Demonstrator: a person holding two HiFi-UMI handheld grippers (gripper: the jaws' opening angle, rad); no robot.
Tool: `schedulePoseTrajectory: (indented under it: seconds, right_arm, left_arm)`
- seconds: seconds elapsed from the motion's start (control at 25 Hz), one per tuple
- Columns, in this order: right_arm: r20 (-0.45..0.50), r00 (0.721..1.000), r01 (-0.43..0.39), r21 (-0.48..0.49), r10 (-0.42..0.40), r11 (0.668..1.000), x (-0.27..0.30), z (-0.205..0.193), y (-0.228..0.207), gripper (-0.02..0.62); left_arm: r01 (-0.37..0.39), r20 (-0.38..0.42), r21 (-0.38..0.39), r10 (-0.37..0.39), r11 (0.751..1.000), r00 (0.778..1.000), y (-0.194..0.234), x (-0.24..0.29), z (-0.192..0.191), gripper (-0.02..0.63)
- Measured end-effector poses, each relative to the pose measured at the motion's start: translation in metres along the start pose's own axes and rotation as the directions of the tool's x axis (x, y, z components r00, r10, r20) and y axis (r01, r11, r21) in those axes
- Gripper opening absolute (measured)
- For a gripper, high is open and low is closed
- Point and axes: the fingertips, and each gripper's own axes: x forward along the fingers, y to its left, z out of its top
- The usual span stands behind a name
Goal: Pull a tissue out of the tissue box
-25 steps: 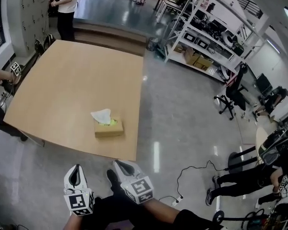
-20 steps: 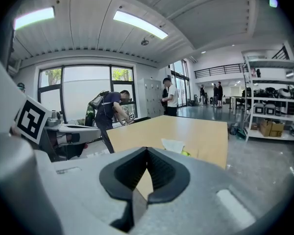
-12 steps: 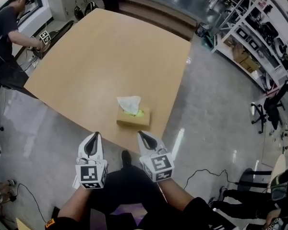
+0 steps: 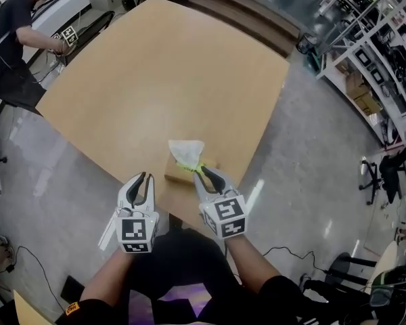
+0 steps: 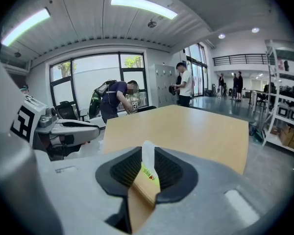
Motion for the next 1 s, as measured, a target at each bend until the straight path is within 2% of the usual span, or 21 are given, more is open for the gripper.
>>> schedulePoseTrajectory:
  seconds: [0.12, 0.36, 0.6, 0.92, 1.0]
  right_arm:
    - [-0.048, 0.999, -0.018, -0.006, 0.017, 1.0, 0.022, 0.0, -0.007, 0.08]
    - [-0.169, 0.986, -0.006, -0.026, 0.001, 1.0, 0.058, -0.014, -0.021, 0.144]
    - [-0.261, 0.965, -0.027, -0.023, 0.02, 0.999, 0.076, -0.03, -0.027, 0.161]
    - [-0.334, 0.942, -0.056, -0.045, 0.037, 0.997, 0.088, -0.042, -0.017, 0.147]
    - [-0.346, 0.938, -0.054, -0.059, 0.03, 0.997, 0.09, -0.044, -0.013, 0.09]
  left_arm:
    - [-0.013, -0.002, 0.017, 0.013, 1.0, 1.0, 0.007, 0.015, -0.004, 0.069]
    - [-0.02, -0.042, 0.015, 0.02, 1.0, 0.999, 0.014, 0.034, -0.015, 0.069]
    - [-0.019, -0.072, 0.009, 0.019, 1.0, 0.997, 0.015, 0.052, -0.021, 0.069]
    - [-0.015, -0.099, -0.003, 0.014, 1.0, 0.995, 0.017, 0.059, -0.031, 0.064]
    - [-0.013, -0.105, -0.002, 0.013, 1.0, 0.994, 0.019, 0.058, -0.033, 0.063]
